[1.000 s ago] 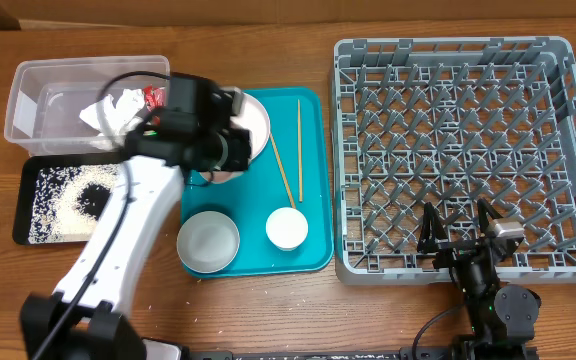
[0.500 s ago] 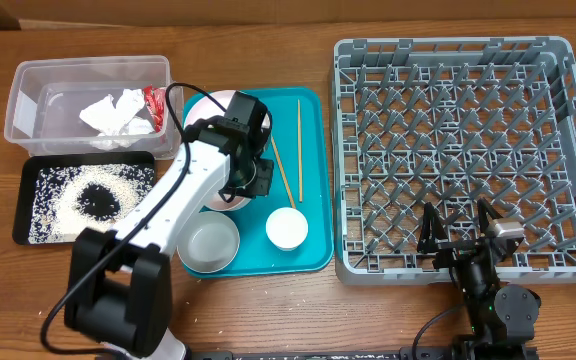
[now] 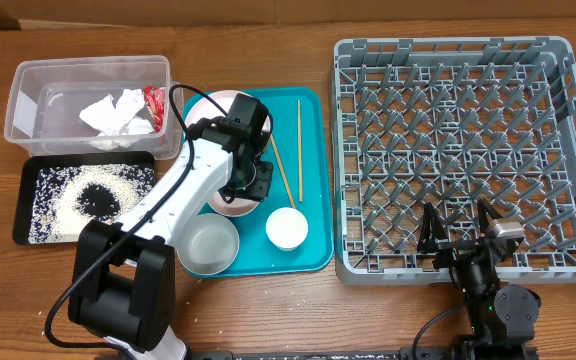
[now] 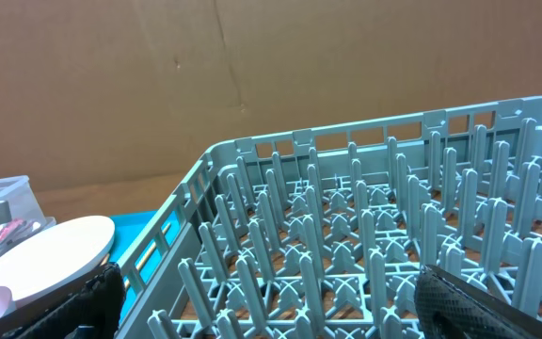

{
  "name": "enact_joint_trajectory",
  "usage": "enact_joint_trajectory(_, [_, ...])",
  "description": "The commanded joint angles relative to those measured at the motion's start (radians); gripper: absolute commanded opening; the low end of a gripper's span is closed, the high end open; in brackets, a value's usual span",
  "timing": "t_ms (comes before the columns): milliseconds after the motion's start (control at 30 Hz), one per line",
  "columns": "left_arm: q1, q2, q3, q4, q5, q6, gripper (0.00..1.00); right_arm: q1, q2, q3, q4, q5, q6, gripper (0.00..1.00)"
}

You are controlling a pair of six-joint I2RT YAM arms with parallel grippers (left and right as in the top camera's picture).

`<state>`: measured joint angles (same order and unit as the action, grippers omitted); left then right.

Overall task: Sort waste into correct bins and load items into the dishwasher
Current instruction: 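Bring the emptied pink bowl back and set it on the teal tray, then reach left gripper over the tray and grasp the white paper cup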

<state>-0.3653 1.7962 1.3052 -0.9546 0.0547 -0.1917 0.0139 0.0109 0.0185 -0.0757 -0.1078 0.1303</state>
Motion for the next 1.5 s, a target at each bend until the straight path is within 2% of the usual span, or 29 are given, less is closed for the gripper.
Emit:
enact_joint_trajectory(0, [-0.003, 0.008, 0.087, -0.027, -0.004, 0.014, 0.42, 0.002, -0.008, -0.011, 0.004, -0.006, -0.001, 1.0])
enact_joint_trajectory(400, [-0.035, 0.008, 0.373, -0.245, 0.081, 0.163, 0.59, 0.002, -0.008, -0.011, 0.004, -0.006, -0.001, 1.0])
enact_joint_trajectory(600, [-0.05, 0.008, 0.46, -0.333, 0.108, 0.208, 0.58, 0.002, -0.008, -0.011, 0.004, -0.006, -0.001, 1.0])
enact_joint_trajectory(833, [-0.05, -0.015, 0.566, -0.404, 0.122, 0.208, 0.54, 0.002, -0.008, -0.011, 0.004, -0.006, -0.001, 1.0])
enact_joint_trajectory(1000, [-0.05, -0.077, 0.629, -0.439, 0.121, 0.208, 0.55, 0.002, -0.008, -0.011, 0.004, -0.006, -0.001, 1.0])
enact_joint_trajectory(1467, [-0.048, -0.243, 0.64, -0.453, 0.091, 0.207, 0.55, 0.002, -0.008, -0.011, 0.004, -0.006, -0.001, 1.0])
